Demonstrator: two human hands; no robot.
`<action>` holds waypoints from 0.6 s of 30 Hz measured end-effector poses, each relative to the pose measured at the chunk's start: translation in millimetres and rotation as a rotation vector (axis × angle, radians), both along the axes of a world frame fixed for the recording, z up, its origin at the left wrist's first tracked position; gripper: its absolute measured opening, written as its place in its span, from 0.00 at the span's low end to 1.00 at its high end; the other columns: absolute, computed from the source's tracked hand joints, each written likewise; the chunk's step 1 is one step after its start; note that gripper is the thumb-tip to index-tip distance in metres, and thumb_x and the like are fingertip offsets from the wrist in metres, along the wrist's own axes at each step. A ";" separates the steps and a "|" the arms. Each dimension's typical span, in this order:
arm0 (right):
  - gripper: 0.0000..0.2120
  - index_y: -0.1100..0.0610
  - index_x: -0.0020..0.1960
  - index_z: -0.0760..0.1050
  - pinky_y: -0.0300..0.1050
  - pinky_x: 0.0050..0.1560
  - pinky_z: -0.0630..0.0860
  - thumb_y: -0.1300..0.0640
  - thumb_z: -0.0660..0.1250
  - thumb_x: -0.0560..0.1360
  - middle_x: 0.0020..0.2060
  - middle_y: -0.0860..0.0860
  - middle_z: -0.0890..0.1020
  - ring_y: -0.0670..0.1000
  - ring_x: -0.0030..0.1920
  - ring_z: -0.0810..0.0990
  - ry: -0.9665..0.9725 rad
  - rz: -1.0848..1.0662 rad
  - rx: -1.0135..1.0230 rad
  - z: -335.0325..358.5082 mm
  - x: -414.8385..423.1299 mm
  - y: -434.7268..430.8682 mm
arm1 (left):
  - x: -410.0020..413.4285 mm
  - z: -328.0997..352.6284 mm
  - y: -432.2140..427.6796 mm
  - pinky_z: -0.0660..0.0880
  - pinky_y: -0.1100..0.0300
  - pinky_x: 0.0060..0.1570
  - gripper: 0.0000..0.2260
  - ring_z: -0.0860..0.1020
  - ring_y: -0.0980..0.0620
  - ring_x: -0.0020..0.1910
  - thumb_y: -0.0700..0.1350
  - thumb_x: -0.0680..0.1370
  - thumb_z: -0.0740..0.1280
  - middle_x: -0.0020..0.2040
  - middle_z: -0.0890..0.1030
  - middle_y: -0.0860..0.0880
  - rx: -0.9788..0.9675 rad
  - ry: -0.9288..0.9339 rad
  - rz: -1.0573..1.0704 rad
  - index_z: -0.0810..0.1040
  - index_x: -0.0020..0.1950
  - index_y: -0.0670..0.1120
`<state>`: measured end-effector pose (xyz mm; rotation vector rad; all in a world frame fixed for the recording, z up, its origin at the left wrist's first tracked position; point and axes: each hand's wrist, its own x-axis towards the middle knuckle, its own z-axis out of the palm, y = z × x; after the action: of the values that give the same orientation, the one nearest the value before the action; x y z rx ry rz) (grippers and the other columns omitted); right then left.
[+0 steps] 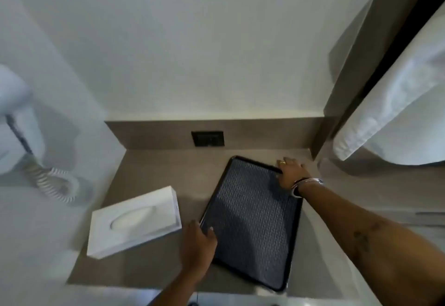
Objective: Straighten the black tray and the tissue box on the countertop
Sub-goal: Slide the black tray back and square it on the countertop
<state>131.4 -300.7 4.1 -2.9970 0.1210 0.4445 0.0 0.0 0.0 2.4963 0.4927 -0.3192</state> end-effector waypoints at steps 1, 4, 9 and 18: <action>0.25 0.56 0.74 0.63 0.59 0.70 0.61 0.51 0.61 0.79 0.74 0.57 0.65 0.59 0.72 0.62 0.047 -0.012 -0.006 -7.2 0.5 0.3 | -3.6 -5.8 1.3 0.77 0.48 0.53 0.15 0.79 0.38 0.54 0.50 0.78 0.67 0.54 0.80 0.39 -0.042 0.033 0.080 0.75 0.56 0.39; 0.26 0.56 0.74 0.62 0.58 0.68 0.63 0.53 0.61 0.78 0.71 0.57 0.68 0.59 0.70 0.64 0.100 -0.032 0.005 -21.1 5.5 -2.3 | -16.5 -16.1 -0.8 0.78 0.48 0.49 0.13 0.80 0.39 0.49 0.48 0.78 0.67 0.51 0.81 0.38 -0.132 0.120 0.271 0.75 0.54 0.38; 0.22 0.57 0.68 0.69 0.57 0.64 0.68 0.56 0.62 0.75 0.65 0.59 0.72 0.61 0.65 0.69 0.098 -0.054 -0.017 -33.7 12.4 -7.0 | -30.1 -33.0 -19.3 0.84 0.45 0.46 0.07 0.83 0.38 0.43 0.43 0.77 0.67 0.45 0.82 0.38 -0.373 0.242 0.496 0.76 0.46 0.40; 0.21 0.52 0.64 0.78 0.55 0.58 0.76 0.62 0.68 0.72 0.59 0.59 0.78 0.61 0.61 0.73 0.017 -0.238 0.140 -44.2 -5.1 -37.9 | -5.1 -37.9 -25.0 0.81 0.45 0.47 0.07 0.78 0.40 0.44 0.42 0.79 0.67 0.47 0.78 0.39 -0.487 0.178 0.558 0.76 0.51 0.37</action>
<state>126.3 -338.6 -40.1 -2.7962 0.4237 0.4316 -5.1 -25.0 -37.9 1.7830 1.0177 -0.3820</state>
